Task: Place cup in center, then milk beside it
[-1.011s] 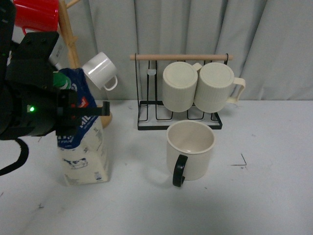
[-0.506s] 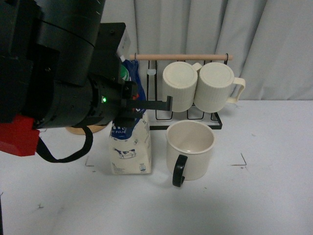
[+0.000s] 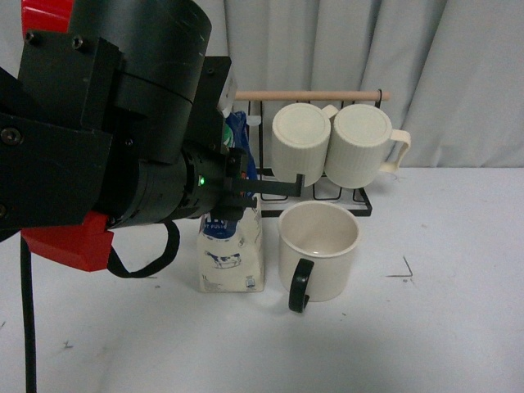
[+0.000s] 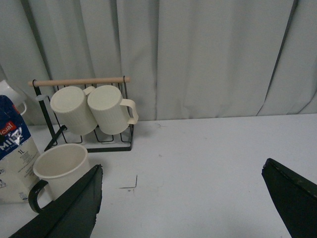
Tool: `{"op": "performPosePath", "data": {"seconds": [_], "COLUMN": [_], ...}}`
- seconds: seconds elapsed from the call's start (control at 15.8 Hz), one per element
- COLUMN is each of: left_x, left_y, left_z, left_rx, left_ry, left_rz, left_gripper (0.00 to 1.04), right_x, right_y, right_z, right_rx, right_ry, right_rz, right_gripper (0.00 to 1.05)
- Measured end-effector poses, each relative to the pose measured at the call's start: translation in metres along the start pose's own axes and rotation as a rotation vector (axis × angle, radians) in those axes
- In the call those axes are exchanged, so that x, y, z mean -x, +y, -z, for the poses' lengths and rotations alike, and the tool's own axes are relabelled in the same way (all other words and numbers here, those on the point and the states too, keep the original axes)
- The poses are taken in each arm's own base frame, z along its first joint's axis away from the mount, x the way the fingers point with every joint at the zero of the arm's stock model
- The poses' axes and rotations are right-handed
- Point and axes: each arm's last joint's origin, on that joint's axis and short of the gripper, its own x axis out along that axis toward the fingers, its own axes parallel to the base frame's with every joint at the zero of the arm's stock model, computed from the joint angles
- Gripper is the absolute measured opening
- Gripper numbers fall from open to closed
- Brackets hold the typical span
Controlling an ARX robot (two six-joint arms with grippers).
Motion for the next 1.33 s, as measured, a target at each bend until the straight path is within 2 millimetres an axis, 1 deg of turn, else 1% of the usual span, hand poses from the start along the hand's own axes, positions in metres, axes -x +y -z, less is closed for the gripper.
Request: {"op": "performPosePath", "data": {"seconds": [0.13,0.38,0.44,0.57,0.7,0.82,0.95,1.01,1.14,1.2,1.33], "left_x": [-0.003,-0.002,-0.001,0.0,0.004,0.01,0.015,0.016,0.023,0.029,0.046], "left_y": [-0.001,-0.006,-0.008,-0.015,-0.017,-0.017,-0.013,-0.011,-0.003,0.003,0.022], "left_z": [0.002,0.003,0.003,-0.007,-0.009,-0.017,-0.024,-0.026,-0.035,-0.043,-0.063], "left_rx": [0.0,-0.005,-0.005,0.01,0.028,0.046,0.059,0.062,0.075,0.085,0.115], "left_ry": [-0.011,-0.012,-0.01,-0.045,-0.047,-0.066,-0.083,-0.082,-0.102,-0.13,-0.212], "left_rz": [-0.013,-0.012,-0.006,0.02,0.043,0.057,0.063,0.063,0.057,0.053,0.038], "left_gripper": [0.02,0.02,0.09,0.31,0.53,0.74,0.96,0.99,0.98,0.98,0.98], "right_x": [0.0,0.0,0.0,0.0,0.0,0.0,0.0,0.0,0.0,0.0,0.0], "right_y": [0.0,0.0,0.0,0.0,0.0,0.0,0.0,0.0,0.0,0.0,0.0], "right_z": [0.0,0.0,0.0,0.0,0.0,0.0,0.0,0.0,0.0,0.0,0.0], "right_rx": [0.0,0.0,0.0,0.0,0.0,0.0,0.0,0.0,0.0,0.0,0.0], "right_ry": [0.0,0.0,0.0,0.0,0.0,0.0,0.0,0.0,0.0,0.0,0.0], "right_rz": [0.0,0.0,0.0,0.0,0.0,0.0,0.0,0.0,0.0,0.0,0.0], "right_gripper": [0.98,0.98,0.98,0.98,0.98,0.98,0.98,0.98,0.98,0.98,0.98]}}
